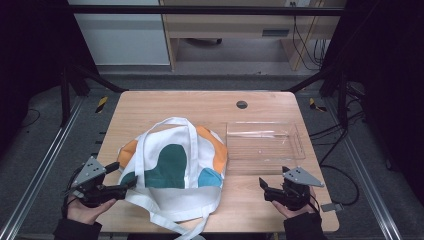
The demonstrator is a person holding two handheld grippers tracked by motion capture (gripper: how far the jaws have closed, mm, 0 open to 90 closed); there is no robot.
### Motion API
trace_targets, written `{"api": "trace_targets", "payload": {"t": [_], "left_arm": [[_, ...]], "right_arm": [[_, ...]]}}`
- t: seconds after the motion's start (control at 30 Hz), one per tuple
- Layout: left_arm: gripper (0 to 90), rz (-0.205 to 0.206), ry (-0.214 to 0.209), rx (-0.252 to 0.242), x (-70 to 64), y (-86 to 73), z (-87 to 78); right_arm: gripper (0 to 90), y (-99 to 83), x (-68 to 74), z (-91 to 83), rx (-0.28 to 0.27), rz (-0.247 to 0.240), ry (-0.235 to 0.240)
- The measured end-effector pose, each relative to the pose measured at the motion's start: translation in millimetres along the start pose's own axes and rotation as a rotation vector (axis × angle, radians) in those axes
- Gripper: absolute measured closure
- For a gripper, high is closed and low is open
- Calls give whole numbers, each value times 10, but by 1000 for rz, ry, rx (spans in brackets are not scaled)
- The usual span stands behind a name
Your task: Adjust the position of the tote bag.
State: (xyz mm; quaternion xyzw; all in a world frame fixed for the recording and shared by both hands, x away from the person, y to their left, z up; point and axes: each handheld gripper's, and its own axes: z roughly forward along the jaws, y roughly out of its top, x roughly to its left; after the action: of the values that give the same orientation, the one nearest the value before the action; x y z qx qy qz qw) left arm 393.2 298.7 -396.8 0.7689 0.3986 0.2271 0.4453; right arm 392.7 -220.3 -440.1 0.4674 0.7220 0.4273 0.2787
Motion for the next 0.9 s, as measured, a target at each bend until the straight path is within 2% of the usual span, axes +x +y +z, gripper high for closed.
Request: {"api": "trace_targets", "payload": {"t": [0.13, 0.33, 0.77, 0.9], "left_arm": [[197, 0, 1, 0, -10, -16, -10], [223, 6, -2, -5, -2, -52, -53], [248, 24, -10, 3, -12, -136, -68], [281, 34, -14, 10, -23, -180, -65]], "right_arm": [[143, 5, 7, -12, 0, 15, 10], [208, 52, 100, -43, -23, -4, 20], [322, 82, 239, -52, -18, -5, 77], [353, 88, 286, -51, -16, -10, 88]]}}
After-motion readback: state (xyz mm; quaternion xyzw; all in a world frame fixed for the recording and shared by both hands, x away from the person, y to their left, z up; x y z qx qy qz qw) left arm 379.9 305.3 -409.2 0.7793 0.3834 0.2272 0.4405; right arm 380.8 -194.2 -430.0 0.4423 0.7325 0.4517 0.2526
